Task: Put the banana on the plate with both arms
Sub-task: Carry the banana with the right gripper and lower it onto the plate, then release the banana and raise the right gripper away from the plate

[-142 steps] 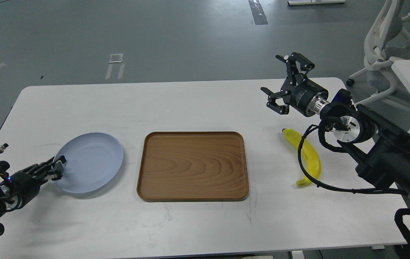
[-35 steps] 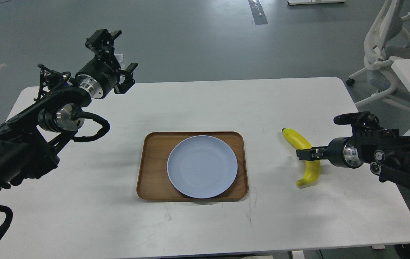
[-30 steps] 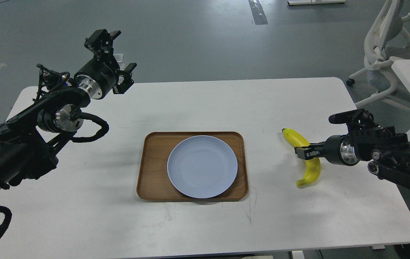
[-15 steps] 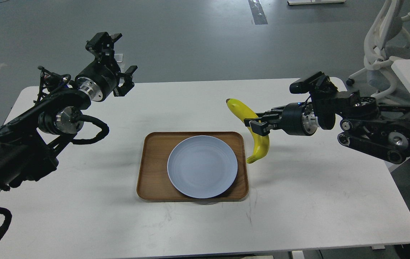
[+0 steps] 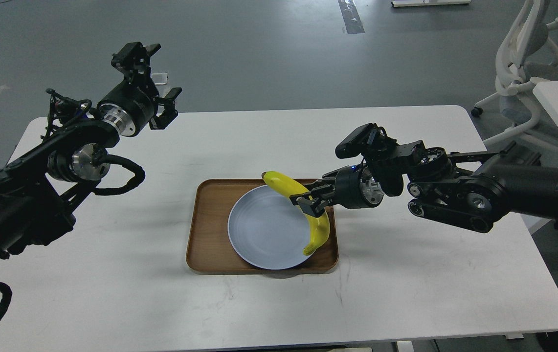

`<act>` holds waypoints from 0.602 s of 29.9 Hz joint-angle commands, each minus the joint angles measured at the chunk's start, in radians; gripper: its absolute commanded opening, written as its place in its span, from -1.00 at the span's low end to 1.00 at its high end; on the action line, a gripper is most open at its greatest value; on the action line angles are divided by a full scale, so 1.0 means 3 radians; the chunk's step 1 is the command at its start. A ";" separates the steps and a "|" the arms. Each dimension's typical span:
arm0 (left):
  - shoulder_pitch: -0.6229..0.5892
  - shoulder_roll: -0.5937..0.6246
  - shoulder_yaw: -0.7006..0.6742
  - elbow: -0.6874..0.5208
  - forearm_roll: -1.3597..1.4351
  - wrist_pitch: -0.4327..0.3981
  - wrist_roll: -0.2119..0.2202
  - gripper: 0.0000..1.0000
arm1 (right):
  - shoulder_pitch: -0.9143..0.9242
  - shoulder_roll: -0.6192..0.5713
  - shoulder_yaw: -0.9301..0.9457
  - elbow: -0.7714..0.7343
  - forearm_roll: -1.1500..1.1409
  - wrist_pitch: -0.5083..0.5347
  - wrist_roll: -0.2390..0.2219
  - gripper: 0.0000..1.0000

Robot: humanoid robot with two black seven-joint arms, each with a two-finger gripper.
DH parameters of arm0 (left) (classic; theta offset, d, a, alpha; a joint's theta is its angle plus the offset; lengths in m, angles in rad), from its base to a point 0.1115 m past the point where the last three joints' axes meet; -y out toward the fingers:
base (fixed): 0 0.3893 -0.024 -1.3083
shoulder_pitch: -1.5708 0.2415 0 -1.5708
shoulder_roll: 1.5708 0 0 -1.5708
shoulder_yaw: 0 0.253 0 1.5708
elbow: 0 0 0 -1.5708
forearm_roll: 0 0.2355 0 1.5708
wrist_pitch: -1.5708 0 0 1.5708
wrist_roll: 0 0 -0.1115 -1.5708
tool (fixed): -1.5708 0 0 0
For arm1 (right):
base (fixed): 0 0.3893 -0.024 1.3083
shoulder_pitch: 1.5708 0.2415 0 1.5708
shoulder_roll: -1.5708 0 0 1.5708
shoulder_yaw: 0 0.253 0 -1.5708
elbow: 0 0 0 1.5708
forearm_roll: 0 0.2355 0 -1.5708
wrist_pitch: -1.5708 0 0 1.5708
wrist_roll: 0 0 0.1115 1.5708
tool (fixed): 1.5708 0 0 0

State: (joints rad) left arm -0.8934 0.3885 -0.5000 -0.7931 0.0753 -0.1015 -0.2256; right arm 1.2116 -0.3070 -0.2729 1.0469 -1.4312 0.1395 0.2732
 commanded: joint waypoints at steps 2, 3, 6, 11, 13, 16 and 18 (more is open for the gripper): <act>0.0002 0.0004 0.0000 0.0000 0.0000 -0.0004 -0.0005 0.96 | -0.0060 0.0072 0.0005 -0.0074 0.0036 -0.0005 0.0000 -0.95; 0.0002 0.0004 0.0005 0.0000 0.0000 -0.0004 -0.0005 0.95 | -0.0066 0.0072 0.0005 -0.0084 0.0041 -0.0005 0.0000 -0.82; 0.0002 -0.0006 0.0010 0.0000 0.0000 0.0001 -0.0035 0.96 | -0.0066 0.0078 0.0020 -0.0095 0.0077 -0.0015 -0.0005 0.17; 0.0002 -0.0027 0.0025 0.0000 0.0005 -0.0004 -0.0153 0.96 | -0.0071 0.0083 0.0066 -0.0090 0.0341 -0.0015 -0.0021 0.94; 0.0002 -0.0052 0.0025 0.0000 0.0005 0.0001 -0.0153 0.96 | -0.0055 0.0083 0.0066 -0.0090 0.0480 -0.0015 -0.0036 0.98; 0.0002 -0.0052 0.0025 0.0000 0.0005 -0.0019 -0.0153 0.96 | -0.0040 0.0067 0.0132 -0.0090 0.0577 -0.0015 -0.0036 0.99; 0.0007 -0.0047 0.0025 0.0000 0.0005 -0.0045 -0.0148 0.96 | -0.0040 0.0042 0.0229 -0.0090 0.0644 -0.0015 -0.0036 0.99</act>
State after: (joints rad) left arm -0.8928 0.3736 -0.4923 -0.7933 0.0769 -0.1057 -0.2711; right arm 1.1973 -0.2854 -0.2353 1.0202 -1.2660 0.1348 0.2625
